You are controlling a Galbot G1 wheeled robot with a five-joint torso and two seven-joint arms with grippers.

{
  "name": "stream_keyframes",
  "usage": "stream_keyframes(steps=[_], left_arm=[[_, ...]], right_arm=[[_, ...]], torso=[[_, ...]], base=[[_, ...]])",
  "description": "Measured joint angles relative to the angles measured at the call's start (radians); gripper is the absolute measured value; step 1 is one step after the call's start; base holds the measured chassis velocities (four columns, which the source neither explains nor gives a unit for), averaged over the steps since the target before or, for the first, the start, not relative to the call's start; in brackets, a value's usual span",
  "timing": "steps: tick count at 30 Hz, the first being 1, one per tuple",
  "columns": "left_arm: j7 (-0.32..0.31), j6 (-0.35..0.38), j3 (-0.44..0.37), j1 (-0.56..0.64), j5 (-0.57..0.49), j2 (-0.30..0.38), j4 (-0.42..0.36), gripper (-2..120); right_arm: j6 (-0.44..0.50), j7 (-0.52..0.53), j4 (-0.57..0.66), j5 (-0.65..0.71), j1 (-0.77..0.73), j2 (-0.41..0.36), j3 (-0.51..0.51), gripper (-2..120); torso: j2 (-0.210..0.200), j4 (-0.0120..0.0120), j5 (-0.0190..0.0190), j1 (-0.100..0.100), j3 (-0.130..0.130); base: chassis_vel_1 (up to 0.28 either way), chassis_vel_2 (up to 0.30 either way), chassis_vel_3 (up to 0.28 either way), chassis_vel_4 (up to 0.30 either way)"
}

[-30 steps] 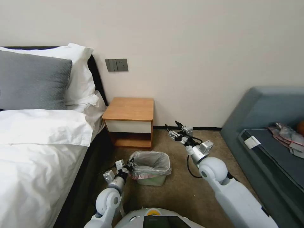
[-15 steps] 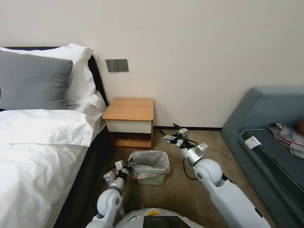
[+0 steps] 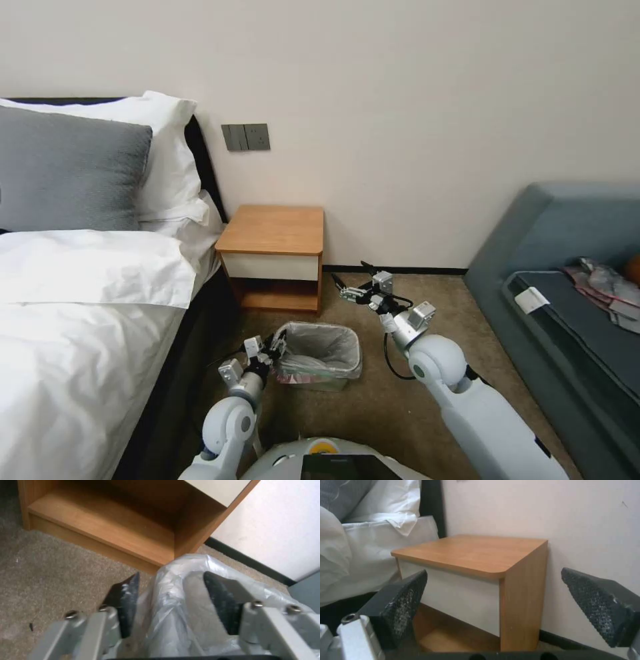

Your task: Pick up the garbage bag from the table and place it over the trash can.

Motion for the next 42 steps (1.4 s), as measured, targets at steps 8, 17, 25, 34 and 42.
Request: stream_keyframes(steps=[8,17,25,34,42], left_arm=[[0.003,-0.015,-0.001,0.011,0.029,0.001,-0.021,82],[0.126,-0.416,-0.021,0.009,0.383,0.0,0.049,100],[0.165,-0.609,-0.037,-0.031,0.42,0.026,0.161,99],[0.155,-0.638,-0.035,-0.035,0.412,0.027,0.198,96],[0.153,-0.633,-0.035,-0.034,0.409,0.027,0.197,96]], right_arm=[[0.0,0.0,-0.001,0.001,0.0,0.011,-0.001,100],[0.002,0.174,0.02,-0.251,-0.148,0.128,0.039,100],[0.217,0.262,-0.064,-0.442,-0.335,0.298,0.072,100],[0.252,0.254,-0.086,-0.451,-0.339,0.318,0.087,100],[0.25,0.251,-0.086,-0.448,-0.336,0.316,0.086,100]], torso=[[0.0,0.0,0.0001,0.0,0.0],[0.0,0.0002,0.0001,0.0,0.0],[0.0,-0.0003,0.0002,0.0,0.0],[0.0,0.0002,0.0002,0.0,0.0],[0.0,0.0,0.0001,0.0,0.0]], base=[[0.0,0.0,0.0,0.0],[0.0,0.0,0.0,0.0],[0.0,0.0,0.0,0.0],[0.0,0.0,0.0,0.0],[0.0,0.0,0.0,0.0]])
